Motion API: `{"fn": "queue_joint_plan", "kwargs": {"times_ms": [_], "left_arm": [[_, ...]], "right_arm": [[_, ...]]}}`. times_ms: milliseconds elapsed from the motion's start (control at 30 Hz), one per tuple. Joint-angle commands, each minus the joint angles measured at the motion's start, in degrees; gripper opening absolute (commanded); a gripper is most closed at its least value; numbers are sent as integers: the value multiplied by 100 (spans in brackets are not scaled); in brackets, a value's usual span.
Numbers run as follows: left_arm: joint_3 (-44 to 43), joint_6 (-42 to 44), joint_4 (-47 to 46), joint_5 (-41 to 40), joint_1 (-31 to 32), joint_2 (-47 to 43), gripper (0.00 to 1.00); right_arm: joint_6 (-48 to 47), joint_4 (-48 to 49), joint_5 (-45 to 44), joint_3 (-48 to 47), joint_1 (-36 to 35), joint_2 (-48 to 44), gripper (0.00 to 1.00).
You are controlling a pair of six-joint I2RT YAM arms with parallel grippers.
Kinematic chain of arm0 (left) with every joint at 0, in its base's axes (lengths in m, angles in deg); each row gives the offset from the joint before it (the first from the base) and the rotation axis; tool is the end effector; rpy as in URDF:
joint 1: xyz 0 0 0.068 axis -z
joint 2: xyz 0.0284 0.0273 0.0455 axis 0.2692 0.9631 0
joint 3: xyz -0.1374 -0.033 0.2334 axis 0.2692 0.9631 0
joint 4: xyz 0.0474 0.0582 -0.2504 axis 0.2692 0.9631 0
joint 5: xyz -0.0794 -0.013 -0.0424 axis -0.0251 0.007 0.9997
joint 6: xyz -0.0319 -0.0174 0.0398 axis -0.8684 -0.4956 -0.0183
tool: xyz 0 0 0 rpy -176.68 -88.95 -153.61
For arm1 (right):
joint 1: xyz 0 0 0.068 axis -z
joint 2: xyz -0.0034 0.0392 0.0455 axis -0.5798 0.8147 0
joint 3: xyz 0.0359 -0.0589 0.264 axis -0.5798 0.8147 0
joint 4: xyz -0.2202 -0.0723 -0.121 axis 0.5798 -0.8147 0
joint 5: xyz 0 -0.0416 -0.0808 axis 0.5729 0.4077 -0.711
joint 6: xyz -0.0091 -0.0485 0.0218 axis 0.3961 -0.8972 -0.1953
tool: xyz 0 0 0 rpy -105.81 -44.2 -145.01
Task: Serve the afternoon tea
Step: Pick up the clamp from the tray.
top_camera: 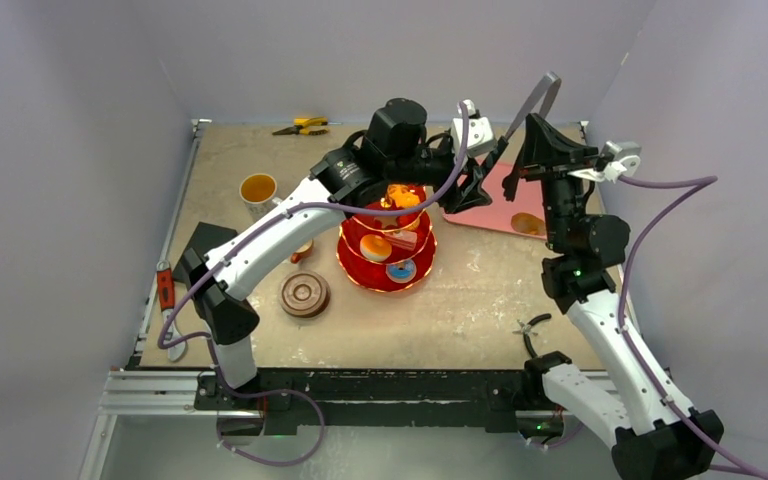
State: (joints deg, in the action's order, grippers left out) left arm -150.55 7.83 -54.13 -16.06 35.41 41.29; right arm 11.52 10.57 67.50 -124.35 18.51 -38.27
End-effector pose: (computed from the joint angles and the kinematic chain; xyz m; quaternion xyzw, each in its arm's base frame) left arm 0.2439 -0.3290 0.4538 0.5060 0.5981 -0.4071 0.4696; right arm 0.1794 0.0505 0.4343 0.0337 0.4402 0.2056 0.8734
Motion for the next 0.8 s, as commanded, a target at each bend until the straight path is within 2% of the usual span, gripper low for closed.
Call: {"fn": "queue_joint_plan", "kwargs": {"times_ms": [0, 67, 200, 267, 433, 500, 567, 600, 667, 700, 767], "left_arm": [[6, 248, -432, -114, 7, -81, 51], [142, 275, -535, -323, 7, -154, 48], [443, 479, -894, -1096, 6, -315, 26], [672, 765, -1217, -1420, 6, -453, 19], [1315, 1705, -2045, -1864, 5, -838, 0], [1449, 2000, -2239, -1897, 11, -925, 0], [1550, 2204, -2372, -1889, 12, -974, 0], [1608, 2235, -2446, -1877, 6, -1016, 0], [1716, 2295, -2559, -1839, 10, -1056, 0], [1761, 2278, -2635, -1836, 5, -1074, 0], [1742, 2242, -2656, -1848, 4, -1071, 0]], "right_arm": [[109, 274, 138, 88, -28, -177, 0], [143, 229, 192, 91, -30, -189, 0], [205, -278, 369, -103, -25, -132, 5], [219, -749, 445, -277, -29, -127, 11], [454, -2213, 919, -749, -21, -146, 33], [453, -2789, 1020, -993, -21, -161, 43], [452, -3289, 1053, -1134, -21, -210, 47], [481, -3484, 1027, -1158, -21, -254, 48], [516, -3808, 1070, -1168, -19, -346, 56], [537, -3973, 1076, -1203, -21, -363, 63], [480, -4581, 1094, -1292, -21, -370, 69]]}}
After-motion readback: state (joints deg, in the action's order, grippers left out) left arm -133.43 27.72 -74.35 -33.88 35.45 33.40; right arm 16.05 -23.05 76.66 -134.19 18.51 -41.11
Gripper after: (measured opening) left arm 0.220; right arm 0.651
